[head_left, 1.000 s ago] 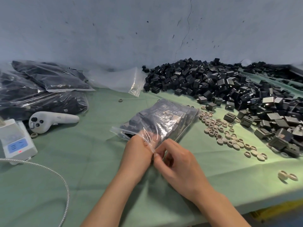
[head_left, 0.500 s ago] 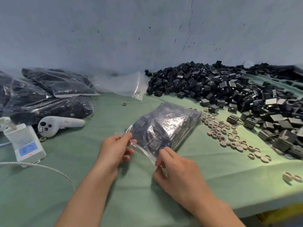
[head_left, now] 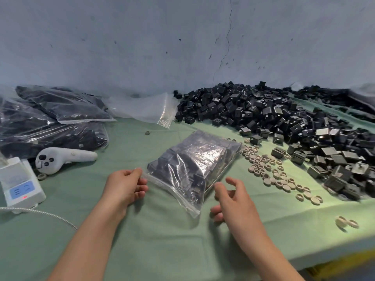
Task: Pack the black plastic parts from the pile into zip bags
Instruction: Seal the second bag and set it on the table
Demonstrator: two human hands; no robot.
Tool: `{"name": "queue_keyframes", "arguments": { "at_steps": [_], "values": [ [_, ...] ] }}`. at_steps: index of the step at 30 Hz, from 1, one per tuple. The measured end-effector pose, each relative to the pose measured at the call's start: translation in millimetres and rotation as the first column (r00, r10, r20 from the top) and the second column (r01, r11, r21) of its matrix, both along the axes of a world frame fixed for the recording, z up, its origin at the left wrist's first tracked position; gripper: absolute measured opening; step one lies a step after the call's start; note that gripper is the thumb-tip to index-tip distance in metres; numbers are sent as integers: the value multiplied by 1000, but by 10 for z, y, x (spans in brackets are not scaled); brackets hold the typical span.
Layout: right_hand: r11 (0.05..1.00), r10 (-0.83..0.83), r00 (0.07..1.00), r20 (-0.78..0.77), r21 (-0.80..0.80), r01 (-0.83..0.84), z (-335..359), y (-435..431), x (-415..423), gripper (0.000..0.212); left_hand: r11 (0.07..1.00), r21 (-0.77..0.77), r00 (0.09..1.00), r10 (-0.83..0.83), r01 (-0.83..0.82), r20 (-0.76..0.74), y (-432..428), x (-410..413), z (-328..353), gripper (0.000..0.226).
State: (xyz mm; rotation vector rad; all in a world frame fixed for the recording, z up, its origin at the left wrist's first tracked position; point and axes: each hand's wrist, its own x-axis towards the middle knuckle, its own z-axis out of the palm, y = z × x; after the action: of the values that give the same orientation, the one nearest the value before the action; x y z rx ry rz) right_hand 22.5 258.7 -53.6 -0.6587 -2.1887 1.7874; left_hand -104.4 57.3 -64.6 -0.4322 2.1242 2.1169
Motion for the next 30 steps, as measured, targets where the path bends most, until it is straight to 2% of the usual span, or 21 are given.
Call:
{"name": "queue_keyframes", "arguments": {
  "at_steps": [2, 3, 4, 6, 8, 11, 14, 15, 16, 18, 19, 20, 21, 22, 23, 24, 27, 30],
  "values": [
    [987, 13, 1000, 25, -158, -8, 39, 10, -75, 41, 1000, 0, 1000, -6, 6, -1, -19, -11, 0, 23],
    [987, 27, 1000, 10, -158, -25, 41, 8, -106, 29, 1000, 8, 1000, -10, 10, -2, -21, -7, 5, 23],
    [992, 38, 999, -1, -118, -38, 49, -13, -130, 13, 1000, 13, 1000, -11, 11, -4, -21, 9, 15, 24],
    [997, 64, 998, -16, 39, -64, -1, -11, -200, 11, 1000, -8, 1000, 1, -1, -16, -14, 68, 34, 25],
    [987, 113, 994, -13, 115, -111, -18, 14, -301, 7, 999, -42, 999, 23, -24, -28, -34, 174, 42, 26],
    [972, 185, 983, -11, 148, -181, 48, 77, -494, 12, 999, -52, 1000, 8, -7, 7, -108, 419, 15, 28],
    [956, 235, 972, 15, 175, -234, 88, 130, -604, 35, 997, -37, 997, -59, 61, 54, -187, 644, 21, 26],
    [942, 218, 975, 34, 256, -219, 91, 108, -568, 41, 996, -28, 995, -80, 82, 64, -218, 686, 34, 24],
    [897, 170, 985, 3, 413, -156, 94, 77, -504, 42, 995, -15, 992, -100, 101, 71, -230, 703, 48, 21],
    [741, 185, 963, -197, 671, -5, 105, -115, -318, 33, 993, 14, 989, -120, 120, 86, -263, 717, 90, 18],
    [728, 238, 935, -264, 686, 8, 92, -278, -204, 25, 992, 33, 988, -124, 121, 93, -274, 726, 107, 18],
    [793, 291, 921, -260, 603, -81, 92, -464, -85, 16, 991, 60, 987, -124, 119, 98, -269, 741, 123, 18],
    [901, 324, 921, -215, 366, -232, 96, -661, 21, 15, 989, 94, 987, -122, 113, 102, -261, 764, 135, 19],
    [935, 354, 925, -135, 46, -351, 102, -837, 86, 20, 986, 133, 988, -119, 105, 101, -249, 785, 147, 19],
    [886, 406, 913, -36, -230, -403, 90, -968, 117, 22, 981, 165, 989, -115, 98, 98, -246, 809, 156, 20],
    [827, 444, 895, 34, -401, -395, 96, -1052, 122, 23, 979, 181, 989, -114, 96, 95, -243, 834, 164, 20],
    [733, 355, 932, 78, -642, -225, 139, -1073, -4, 30, 979, 160, 987, -139, 125, 78, -245, 906, 157, 21],
    [706, 284, 956, 76, -691, -155, 160, -1050, -107, 24, 980, 125, 984, -167, 158, 65, -264, 931, 134, 19]
  ]
}}
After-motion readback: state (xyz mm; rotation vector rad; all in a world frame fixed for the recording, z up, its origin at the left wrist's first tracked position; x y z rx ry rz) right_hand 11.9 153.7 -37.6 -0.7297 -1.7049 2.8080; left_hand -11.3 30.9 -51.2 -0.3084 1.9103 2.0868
